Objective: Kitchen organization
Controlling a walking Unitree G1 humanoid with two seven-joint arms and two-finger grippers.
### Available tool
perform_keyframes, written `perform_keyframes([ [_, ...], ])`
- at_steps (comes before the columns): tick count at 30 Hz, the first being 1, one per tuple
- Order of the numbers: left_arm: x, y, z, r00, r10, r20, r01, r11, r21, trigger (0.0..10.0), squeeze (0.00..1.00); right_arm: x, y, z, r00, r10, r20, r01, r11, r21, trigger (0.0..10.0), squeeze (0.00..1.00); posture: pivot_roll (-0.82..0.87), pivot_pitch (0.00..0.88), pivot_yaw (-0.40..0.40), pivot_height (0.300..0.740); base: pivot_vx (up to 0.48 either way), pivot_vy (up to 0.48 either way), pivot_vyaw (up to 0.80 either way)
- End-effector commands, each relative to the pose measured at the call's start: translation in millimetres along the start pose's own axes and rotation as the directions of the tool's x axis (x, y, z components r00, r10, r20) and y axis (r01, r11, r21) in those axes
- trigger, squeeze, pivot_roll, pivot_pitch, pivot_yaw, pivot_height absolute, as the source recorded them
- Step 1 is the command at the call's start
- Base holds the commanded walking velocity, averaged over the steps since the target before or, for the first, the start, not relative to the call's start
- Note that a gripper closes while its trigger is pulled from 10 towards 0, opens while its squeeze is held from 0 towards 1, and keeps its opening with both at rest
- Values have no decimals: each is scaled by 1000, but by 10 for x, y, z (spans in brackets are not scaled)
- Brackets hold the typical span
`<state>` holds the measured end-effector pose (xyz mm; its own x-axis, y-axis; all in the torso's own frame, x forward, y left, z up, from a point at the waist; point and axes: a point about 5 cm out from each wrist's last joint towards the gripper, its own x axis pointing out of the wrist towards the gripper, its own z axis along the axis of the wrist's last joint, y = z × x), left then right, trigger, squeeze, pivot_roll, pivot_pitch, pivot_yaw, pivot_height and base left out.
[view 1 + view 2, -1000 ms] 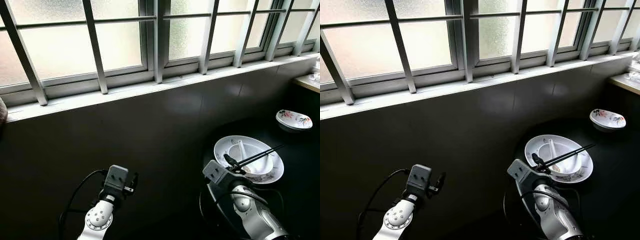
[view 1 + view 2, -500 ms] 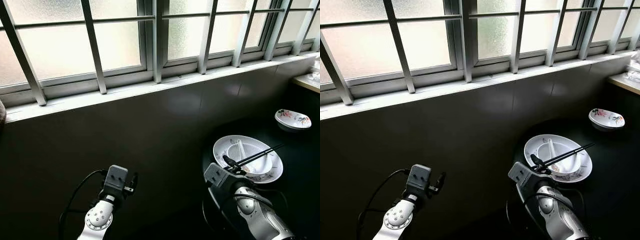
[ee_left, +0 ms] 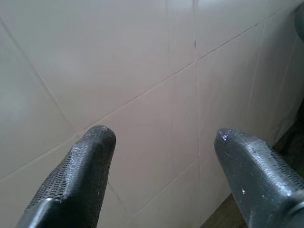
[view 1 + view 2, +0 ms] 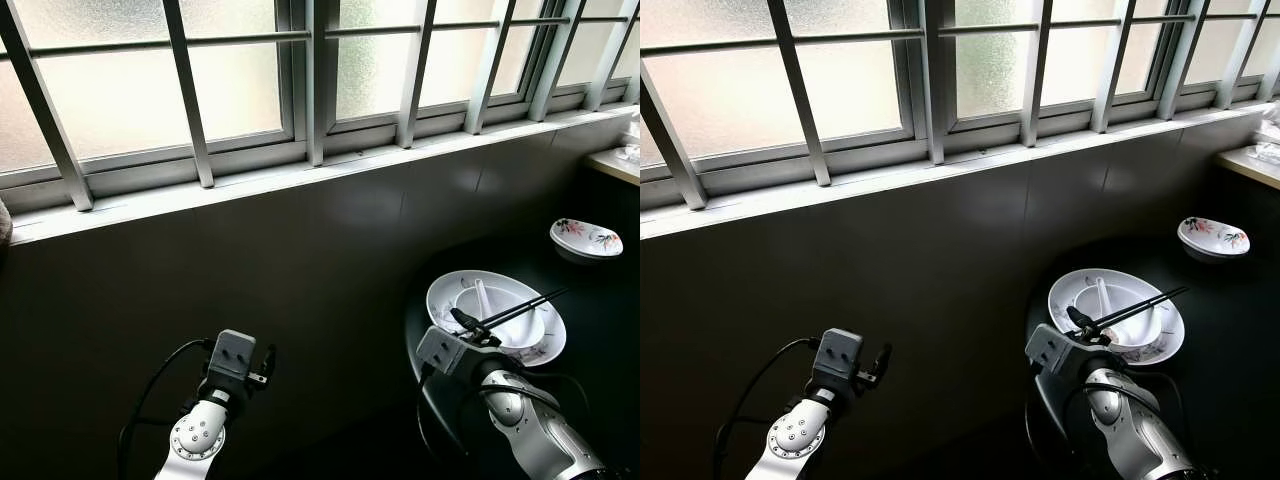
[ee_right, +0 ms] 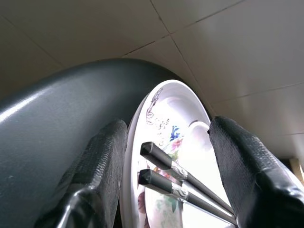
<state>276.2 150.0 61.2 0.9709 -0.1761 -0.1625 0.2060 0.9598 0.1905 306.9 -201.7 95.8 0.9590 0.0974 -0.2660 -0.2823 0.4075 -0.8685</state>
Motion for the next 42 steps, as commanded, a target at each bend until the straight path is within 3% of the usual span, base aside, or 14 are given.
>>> perform_keyframes([
  [1, 6, 13, 17, 1000, 3, 11, -3, 1000, -12, 10000, 0, -9, -7, -18, 1000, 13, 1, -13, 1000, 8, 10000, 0, -44, 0, 11, 740, 0, 0, 0],
  [5, 8, 15, 16, 1000, 3, 11, -3, 1000, -13, 10000, 0, -8, -17, -38, 1000, 19, 3, -19, 1000, 20, 10000, 0, -44, 0, 13, 740, 0, 0, 0],
  [16, 17, 15, 17, 1000, 3, 11, -3, 1000, -14, 10000, 0, 48, -245, -268, 999, -9, -52, 8, 1000, -8, 10000, 0, -45, 0, 12, 740, 0, 0, 0],
  [33, 6, 21, 16, 1000, 3, 10, -3, 1000, -13, 10000, 0, 119, -150, -232, 1000, 29, -13, -28, 999, 25, 10000, 0, -35, 0, 11, 740, 0, 0, 0],
  [34, 6, 21, 17, 1000, 3, 10, -3, 1000, -13, 10000, 0, 121, -144, -233, 999, 33, -11, -32, 999, 30, 7373, 0, -35, 0, 11, 740, 0, 0, 0],
  [35, 5, 22, 16, 1000, 3, 10, -3, 1000, -13, 10000, 0, 123, -136, -230, 999, 40, -6, -40, 998, 38, 3725, 0, -33, 0, 11, 740, 0, 0, 0],
  [36, 5, 22, 16, 1000, 3, 10, -3, 1000, -13, 10000, 0, 125, -130, -229, 999, 45, -1, -45, 998, 43, 3725, 0, -33, 0, 11, 740, 0, 0, 0],
  [37, 5, 22, 15, 1000, 3, 10, -3, 1000, -13, 10000, 0, 126, -131, -228, 999, 46, 2, -46, 998, 40, 1765, 0, -33, 0, 11, 740, 0, 0, 0],
  [39, 4, 21, 14, 1000, 3, 10, -2, 1000, -13, 10000, 0, 126, -131, -229, 999, 46, 3, -46, 998, 37, 1765, 0, -34, 0, 11, 740, 0, 0, 0],
  [41, 4, 19, 13, 1000, 2, 10, -2, 1000, -13, 10000, 0, 129, -139, -231, 999, 44, 4, -44, 998, 34, 941, 0, -34, 0, 11, 740, 0, 0, 0],
  [42, 4, 17, 11, 1000, 2, 9, -2, 1000, -13, 10000, 0, 133, -146, -233, 999, 42, 5, -42, 999, 32, 1490, 0, -34, 0, 11, 740, 0, 0, 0],
])
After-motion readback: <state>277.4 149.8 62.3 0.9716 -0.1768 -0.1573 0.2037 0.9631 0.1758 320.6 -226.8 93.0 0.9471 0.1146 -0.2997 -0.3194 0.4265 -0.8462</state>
